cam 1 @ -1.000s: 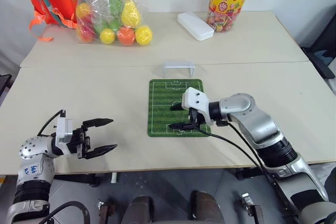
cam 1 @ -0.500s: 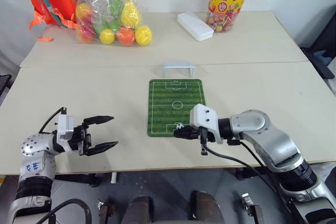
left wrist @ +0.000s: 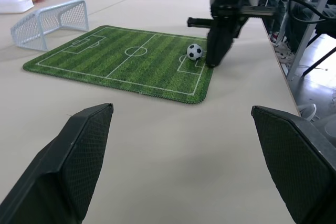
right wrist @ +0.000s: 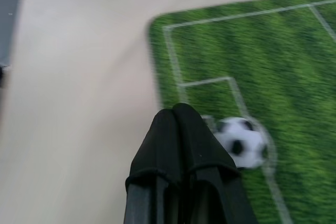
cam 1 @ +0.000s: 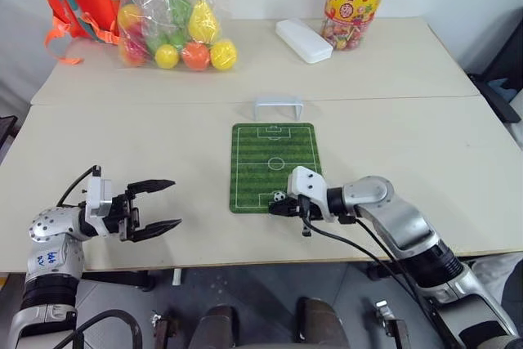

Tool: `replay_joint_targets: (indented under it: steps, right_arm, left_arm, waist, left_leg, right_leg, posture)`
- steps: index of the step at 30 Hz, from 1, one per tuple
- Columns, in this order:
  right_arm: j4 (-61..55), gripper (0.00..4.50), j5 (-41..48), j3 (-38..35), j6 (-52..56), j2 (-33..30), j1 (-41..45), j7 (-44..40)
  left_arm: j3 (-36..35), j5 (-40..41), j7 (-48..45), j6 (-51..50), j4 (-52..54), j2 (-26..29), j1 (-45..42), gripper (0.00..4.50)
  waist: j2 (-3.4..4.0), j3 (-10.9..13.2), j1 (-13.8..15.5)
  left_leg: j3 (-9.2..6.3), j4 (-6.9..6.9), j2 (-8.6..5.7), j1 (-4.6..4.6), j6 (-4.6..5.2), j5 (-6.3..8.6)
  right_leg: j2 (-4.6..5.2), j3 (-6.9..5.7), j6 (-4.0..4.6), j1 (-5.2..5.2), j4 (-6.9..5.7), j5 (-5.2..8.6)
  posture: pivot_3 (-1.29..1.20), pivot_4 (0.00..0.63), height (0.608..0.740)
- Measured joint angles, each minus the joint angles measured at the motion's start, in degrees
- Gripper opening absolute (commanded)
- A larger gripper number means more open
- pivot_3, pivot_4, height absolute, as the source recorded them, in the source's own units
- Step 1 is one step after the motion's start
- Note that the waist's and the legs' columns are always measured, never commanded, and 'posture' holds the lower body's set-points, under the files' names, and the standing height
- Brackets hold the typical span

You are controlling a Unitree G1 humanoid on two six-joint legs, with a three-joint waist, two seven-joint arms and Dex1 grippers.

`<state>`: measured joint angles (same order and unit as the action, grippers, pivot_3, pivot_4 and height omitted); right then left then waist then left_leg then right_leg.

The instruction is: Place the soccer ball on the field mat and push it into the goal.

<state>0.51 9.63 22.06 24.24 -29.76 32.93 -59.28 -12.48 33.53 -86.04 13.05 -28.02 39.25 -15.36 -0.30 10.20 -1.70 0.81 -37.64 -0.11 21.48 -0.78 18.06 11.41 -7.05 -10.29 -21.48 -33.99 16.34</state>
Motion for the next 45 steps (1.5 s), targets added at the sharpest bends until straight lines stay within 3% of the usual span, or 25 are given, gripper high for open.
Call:
replay_joint_targets:
  steps: [5, 10, 18, 25, 28, 32, 40, 45]
  right_arm:
    - [15.7, 0.04, -3.3, -2.3, -7.5, 2.2, 9.5, 3.4]
    - [18.7, 0.04, -3.1, -7.9, -8.2, 2.8, 15.0, 5.7]
    - [10.9, 0.04, -1.4, -9.6, -3.9, 2.1, 11.2, 4.8]
    - [5.7, 0.04, 2.9, -16.4, -6.2, -6.5, 2.9, -1.3]
    - [7.7, 0.56, 4.1, -18.6, -9.8, -9.8, 0.3, -5.6]
    - [19.6, 1.89, 6.2, -23.1, -19.5, -15.8, -3.7, -15.3]
    - [40.7, 4.49, 6.8, -28.2, -31.7, -17.8, 0.6, -21.3]
    - [48.7, 4.49, 6.8, -30.8, -35.3, -18.4, 2.5, -21.2]
  left_arm:
    - [0.0, 0.0, 0.0, 0.0, -0.1, 0.2, -0.4, 4.5]
    - [-0.1, 0.0, 0.0, 0.1, -0.5, 0.2, -1.4, 4.5]
    - [0.0, -0.6, 0.1, -0.5, -2.1, 0.1, -2.5, 4.5]
    - [-2.3, -2.6, 9.0, -3.7, -4.2, -0.1, -4.7, 4.5]
    - [-2.4, -4.3, 11.6, -3.8, -4.7, -0.1, -4.7, 4.5]
    - [-3.9, -4.7, 13.1, -4.4, -6.1, 0.4, -5.1, 4.5]
    - [-6.6, -4.7, 13.0, -4.6, -7.8, 1.6, -5.1, 4.5]
    - [-9.4, -4.6, 16.0, -5.0, -8.9, 2.4, -5.6, 4.5]
  waist:
    - [0.0, 0.0, -0.1]
    - [0.01, 0.0, 0.0]
    - [0.01, 0.0, -0.1]
    - [-0.02, 0.0, 0.2]
    - [-0.03, 0.0, 0.1]
    - [-0.06, 0.0, 0.1]
    - [-0.06, 0.0, -0.3]
    - [-0.06, 0.0, -0.1]
  left_leg:
    - [0.0, -0.04, 0.01, 0.0, 0.0, 0.0]
    - [-0.03, 0.07, 0.02, 0.0, -0.02, 0.01]
    - [0.0, 0.07, 0.02, 0.0, -0.02, 0.01]
    - [0.02, 0.07, -0.01, 0.0, 0.01, 0.03]
    - [0.03, 0.08, 0.0, -0.01, 0.0, 0.03]
    - [0.1, 0.06, 0.0, -0.01, 0.01, 0.03]
    - [0.22, 0.07, 0.06, -0.15, 0.01, 0.03]
    - [0.21, 0.06, 0.06, -0.15, 0.01, 0.03]
  right_leg:
    - [0.0, 0.01, 0.01, 0.0, -0.03, -0.01]
    - [0.01, -0.18, 0.01, -0.02, 0.0, -0.01]
    - [0.01, -0.2, 0.01, -0.02, 0.02, -0.01]
    - [0.04, -0.2, 0.01, 0.03, 0.07, -0.01]
    - [0.03, -0.21, 0.01, 0.02, 0.06, -0.01]
    - [0.04, -0.19, 0.01, 0.04, 0.1, -0.01]
    - [0.03, -0.11, 0.03, 0.06, 0.07, -0.03]
    - [0.04, -0.11, 0.03, 0.07, 0.08, -0.03]
  posture:
    - [0.0, 0.15, 0.74]
    - [0.0, 0.15, 0.74]
    - [0.0, 0.15, 0.74]
    - [0.0, 0.15, 0.74]
    - [0.0, 0.15, 0.74]
    - [0.0, 0.15, 0.74]
    - [0.0, 0.15, 0.74]
    - [0.0, 0.15, 0.74]
